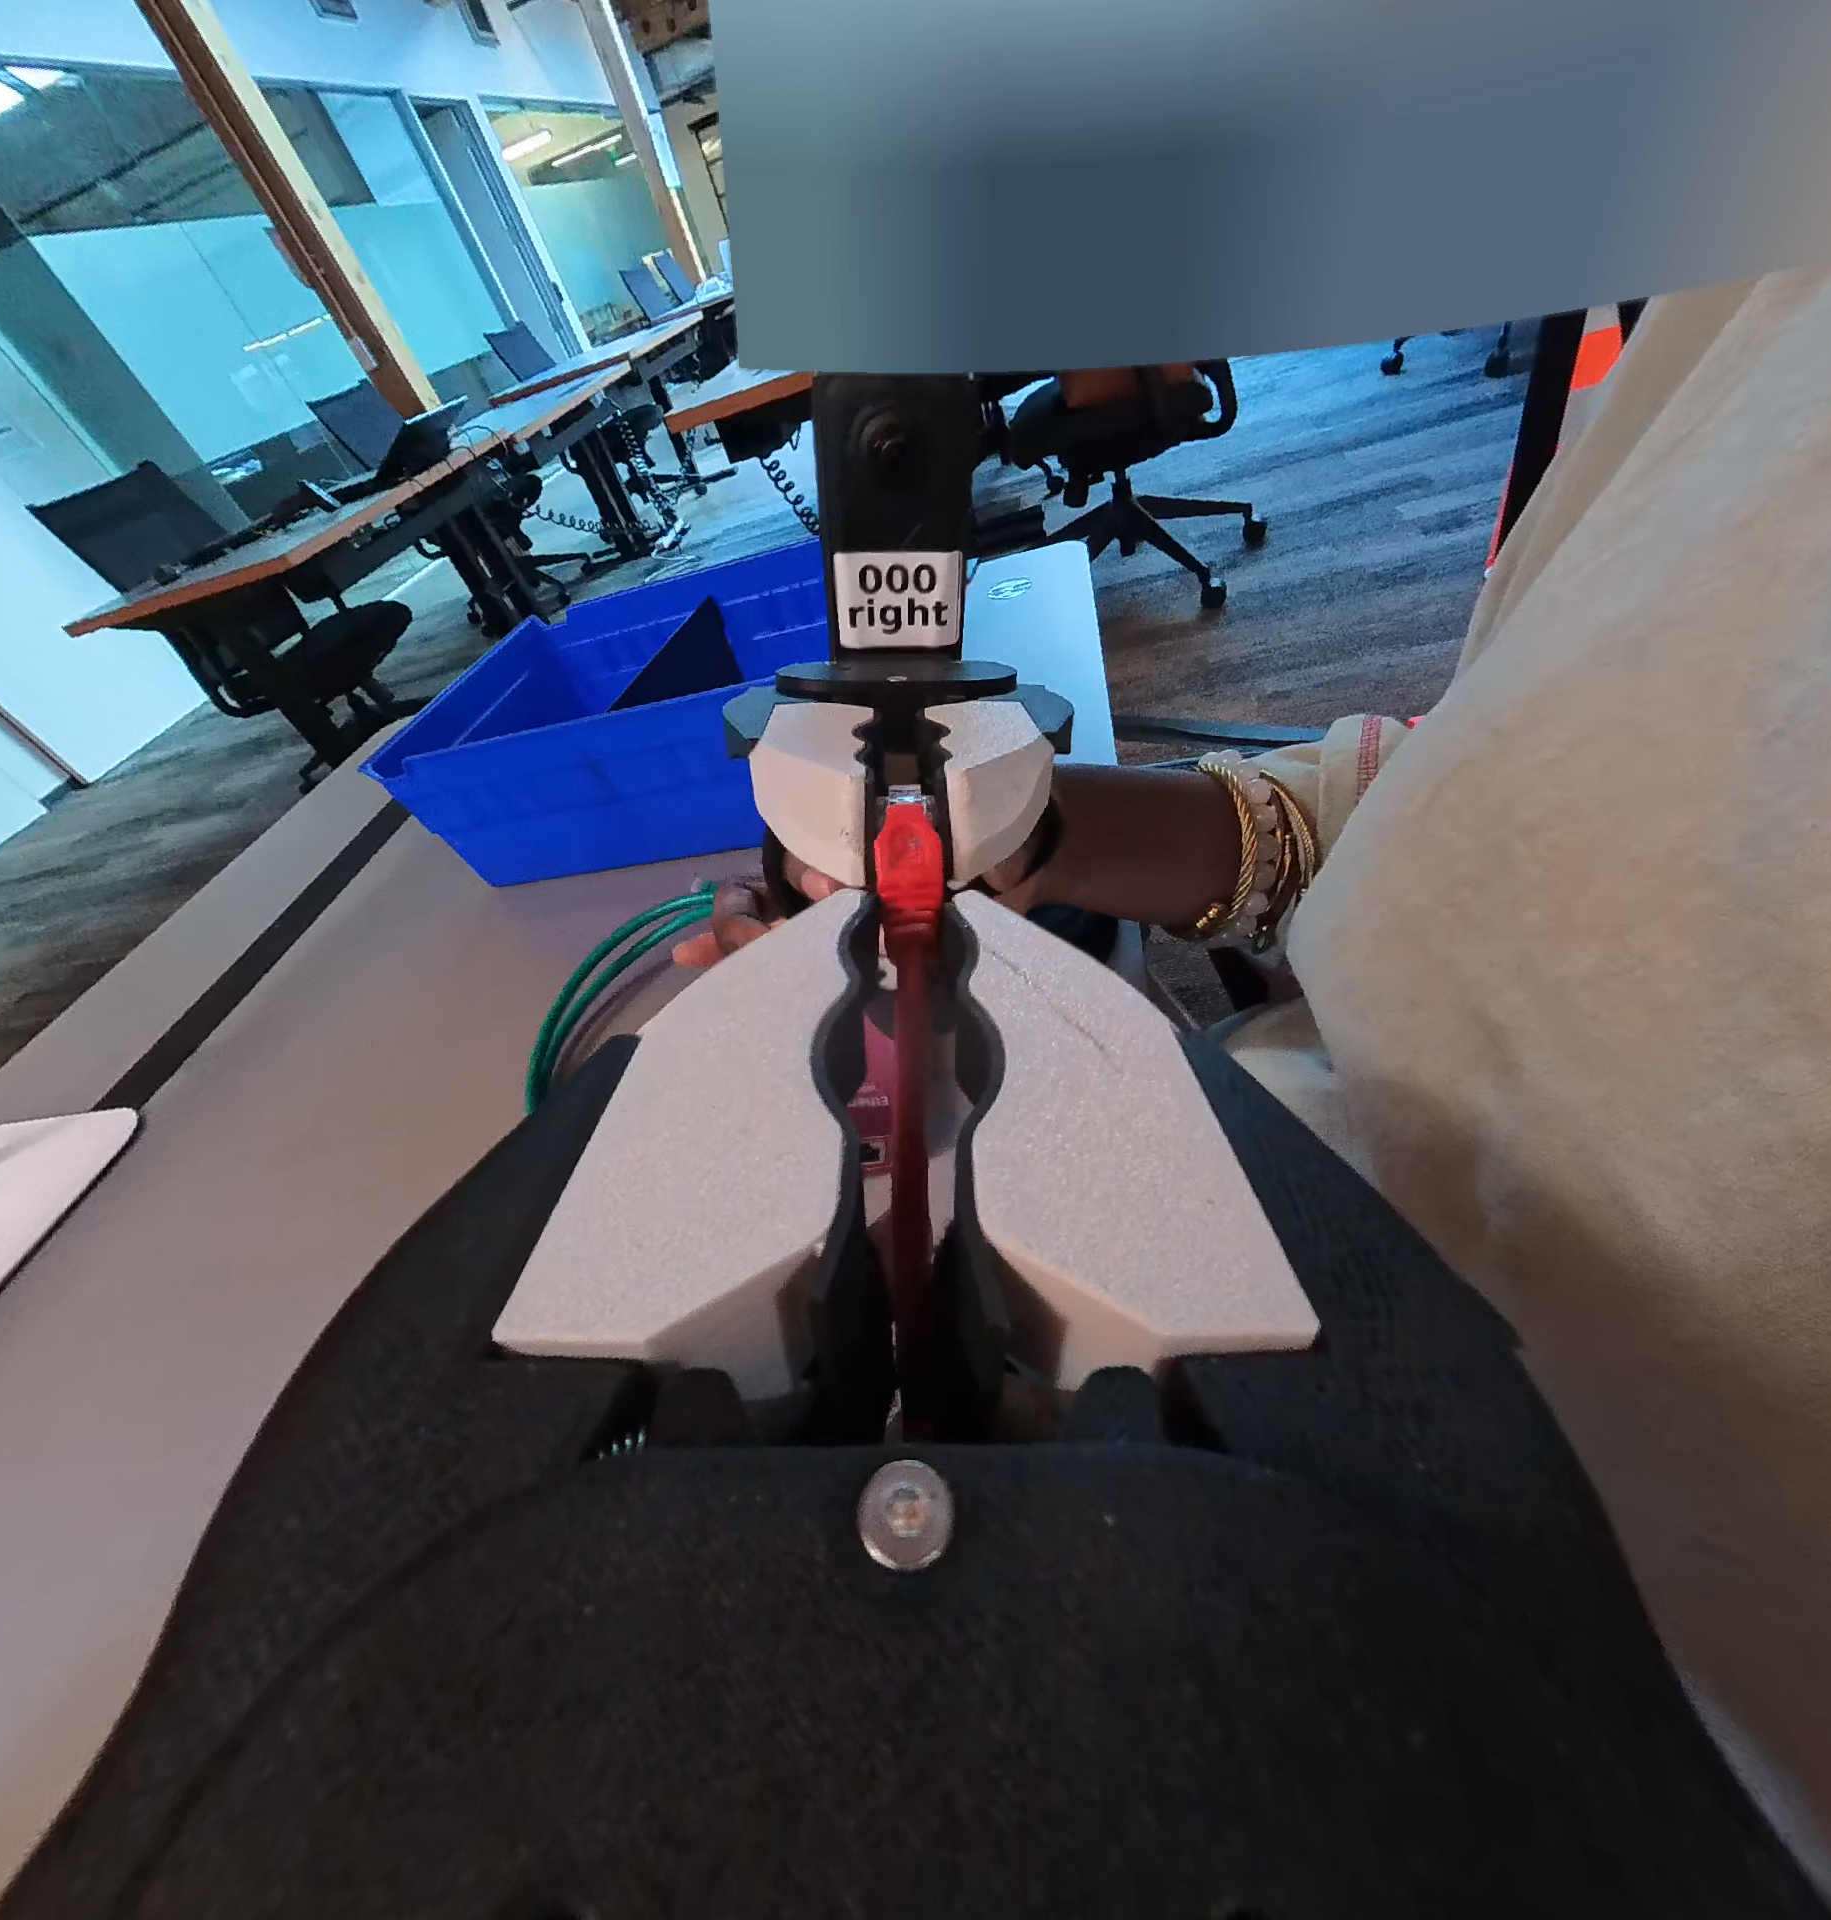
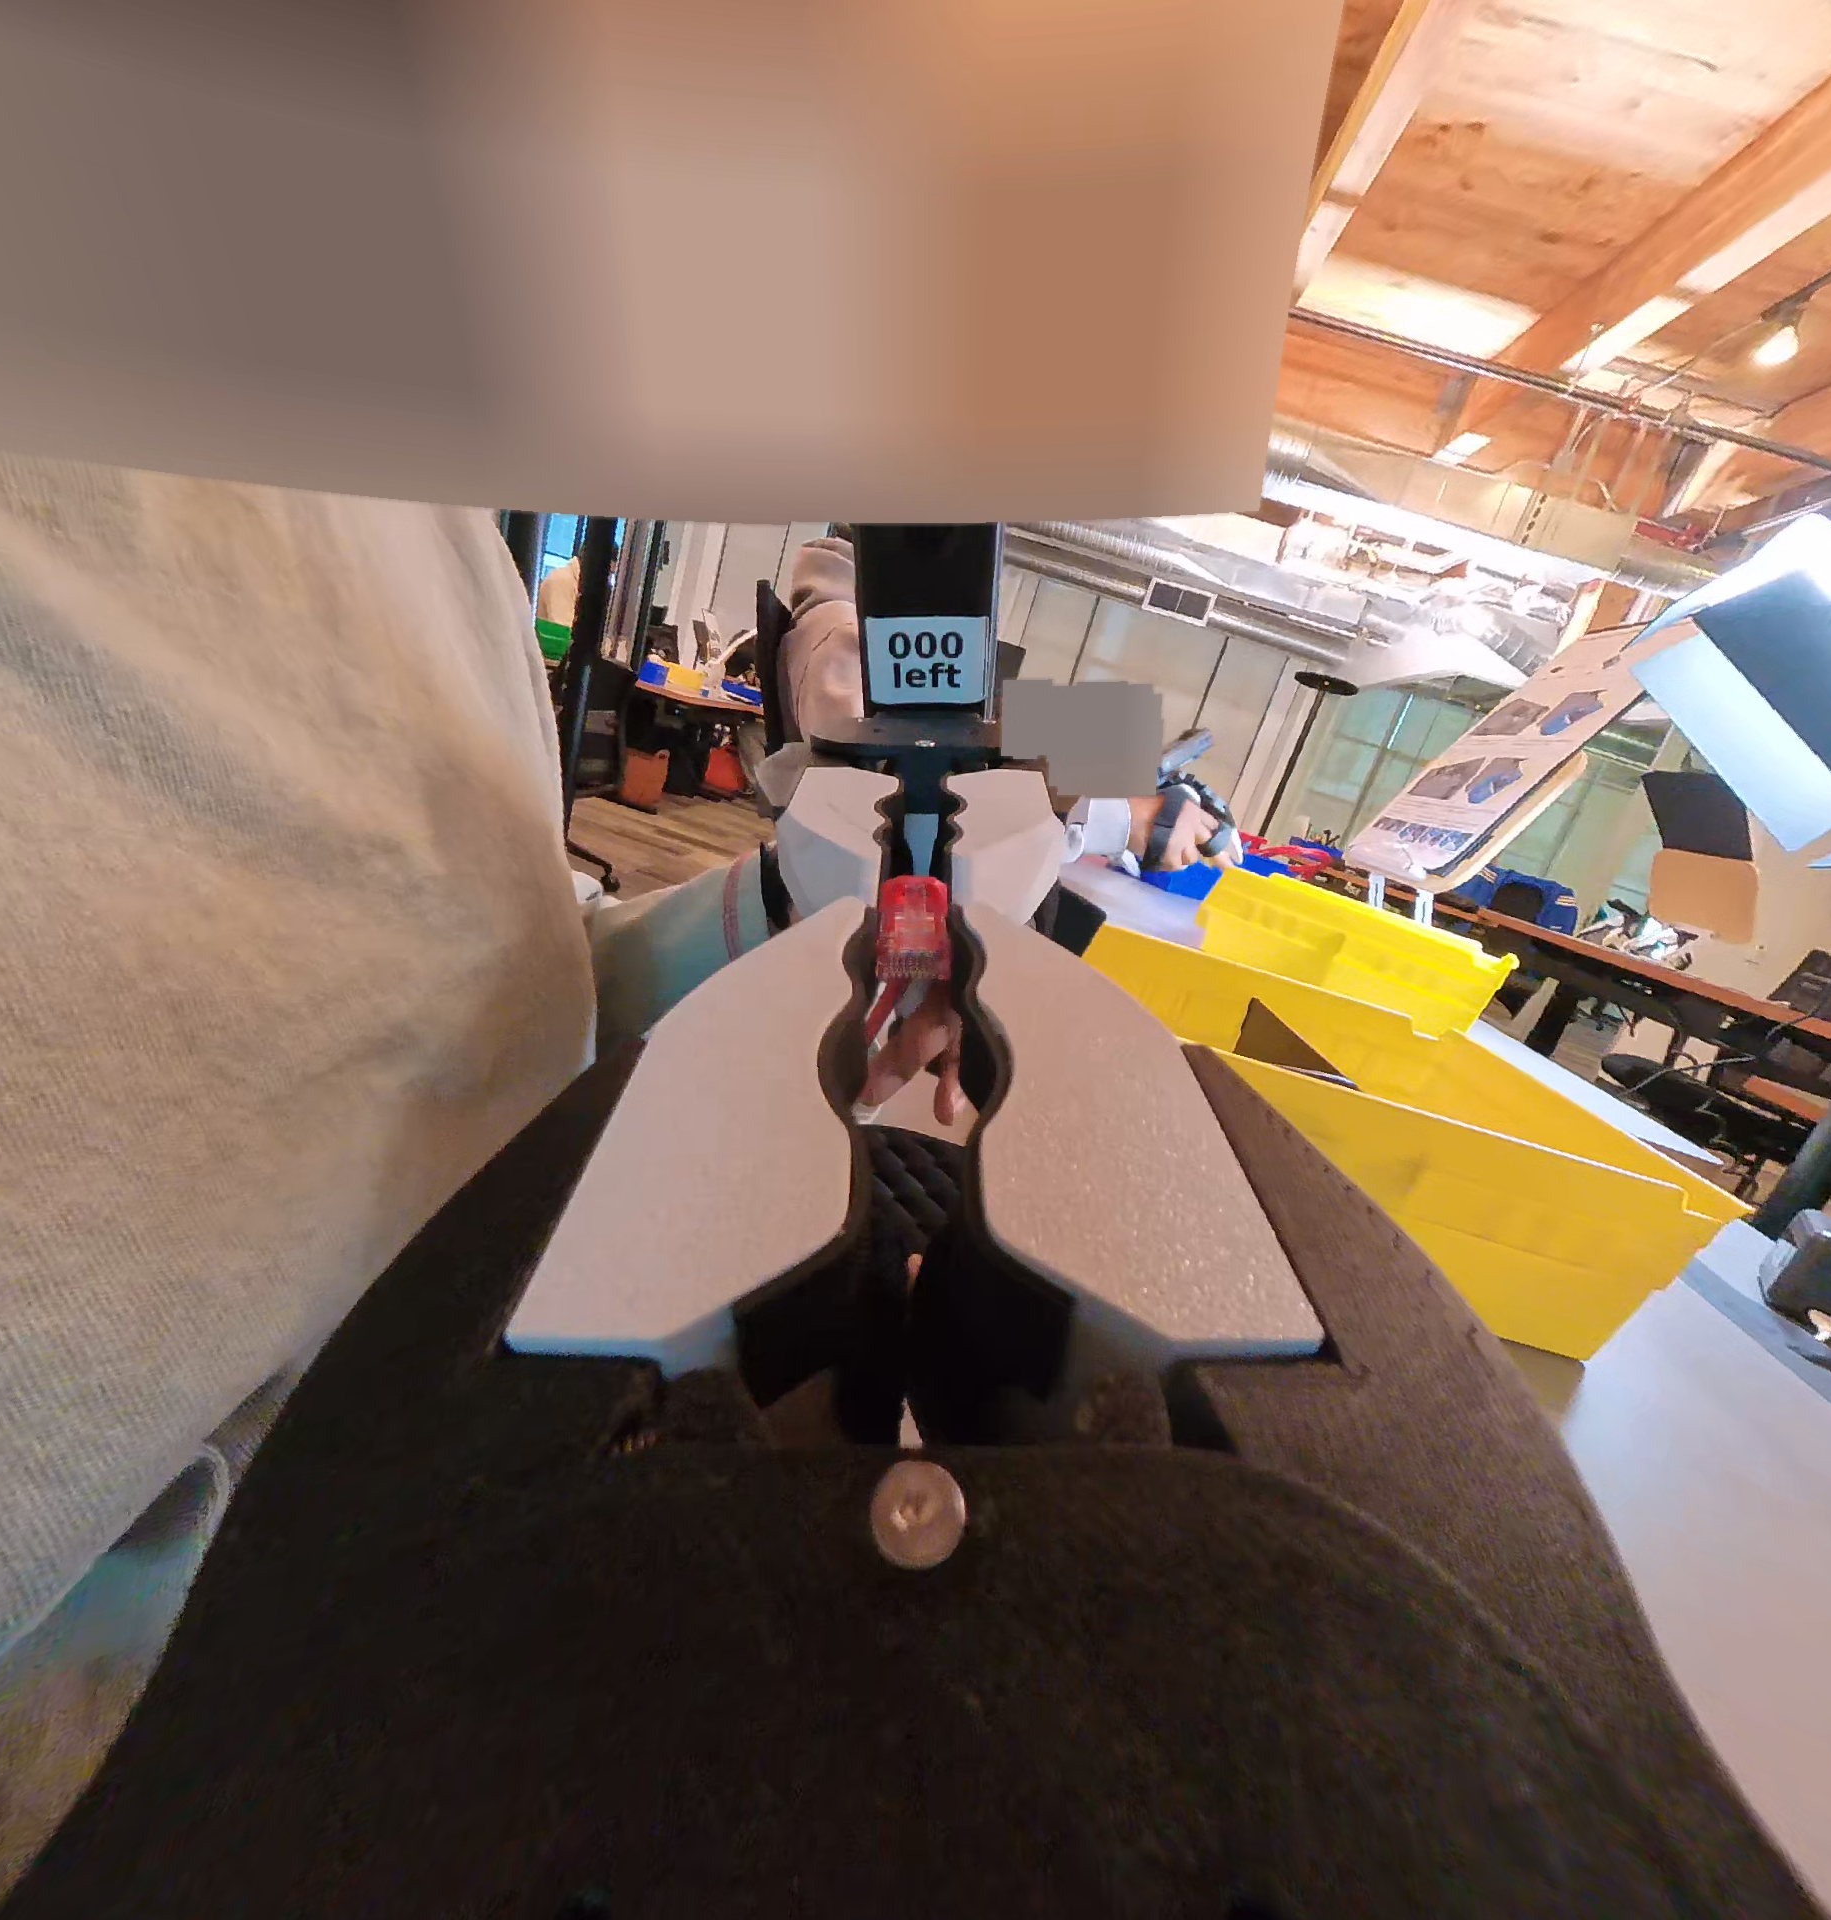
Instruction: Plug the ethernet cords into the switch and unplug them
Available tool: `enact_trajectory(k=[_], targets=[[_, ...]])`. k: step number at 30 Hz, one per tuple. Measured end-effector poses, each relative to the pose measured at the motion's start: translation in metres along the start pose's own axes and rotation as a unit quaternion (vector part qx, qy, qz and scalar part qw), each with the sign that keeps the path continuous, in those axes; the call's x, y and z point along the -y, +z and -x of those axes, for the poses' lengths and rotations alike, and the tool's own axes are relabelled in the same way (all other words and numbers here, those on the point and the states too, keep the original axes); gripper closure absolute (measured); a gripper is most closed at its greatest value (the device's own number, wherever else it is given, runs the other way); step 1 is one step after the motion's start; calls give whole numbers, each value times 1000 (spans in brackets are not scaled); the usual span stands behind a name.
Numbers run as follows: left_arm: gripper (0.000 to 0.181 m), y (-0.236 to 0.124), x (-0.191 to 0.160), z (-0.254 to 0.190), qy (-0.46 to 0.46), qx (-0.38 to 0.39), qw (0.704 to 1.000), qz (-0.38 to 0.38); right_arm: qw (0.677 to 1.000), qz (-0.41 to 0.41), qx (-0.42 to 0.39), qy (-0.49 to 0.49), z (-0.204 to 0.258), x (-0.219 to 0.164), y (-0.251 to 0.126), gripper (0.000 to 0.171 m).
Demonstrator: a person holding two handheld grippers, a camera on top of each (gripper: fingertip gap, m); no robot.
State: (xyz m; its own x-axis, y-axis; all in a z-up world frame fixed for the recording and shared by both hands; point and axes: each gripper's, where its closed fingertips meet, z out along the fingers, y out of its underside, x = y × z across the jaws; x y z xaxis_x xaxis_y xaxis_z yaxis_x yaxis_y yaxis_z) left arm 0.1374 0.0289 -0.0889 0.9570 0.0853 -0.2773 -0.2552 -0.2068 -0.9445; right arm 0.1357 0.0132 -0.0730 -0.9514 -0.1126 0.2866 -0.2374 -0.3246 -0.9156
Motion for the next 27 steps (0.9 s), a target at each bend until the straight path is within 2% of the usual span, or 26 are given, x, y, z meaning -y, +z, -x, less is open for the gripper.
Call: enact_trajectory(k=[5, 8, 9, 11, 12, 14, 17, 19, 24, 27], targets=[[170, 1, -1, 0, 0, 2, 1000, 5, 1000, 1, 0, 3, -1, -1, -1, 158], [171, 0, -5, 4, -19, 16, 999, 34, 999, 40, -14, 6, -6, -6, -5, 158], [171, -3, -6, 7, -15, 24, 999, 44, 998, 60, -30, 1, -11, -8, -8, 152], [171, -13, -6, 11, -11, 42, 997, 62, 989, 125, -76, -18, -23, -13, -26, 123], [171, -19, -8, 12, -11, 46, 996, 75, 980, 175, -90, -26, -27, -20, -38, 117], [171, -29, -14, 15, -3, 60, 993, 105, 948, 300, -105, -24, -32, -42, -67, 96], [171, -31, -17, 17, -6, 63, 992, 109, 878, 469, -97, 9, -31, -81, -105, 69], [171, -28, -20, 19, -14, 63, 992, 110, 849, 523, -74, -4, -32, -99, -110, 71], [170, -24, -40, 28, -8, 88, 983, 160, 810, 584, -32, -54, -32, -133, -107, 76], [170, -24, -43, 28, -11, 85, 984, 158, 812, 583, -32, -12, -27, -144, -107, 80]])
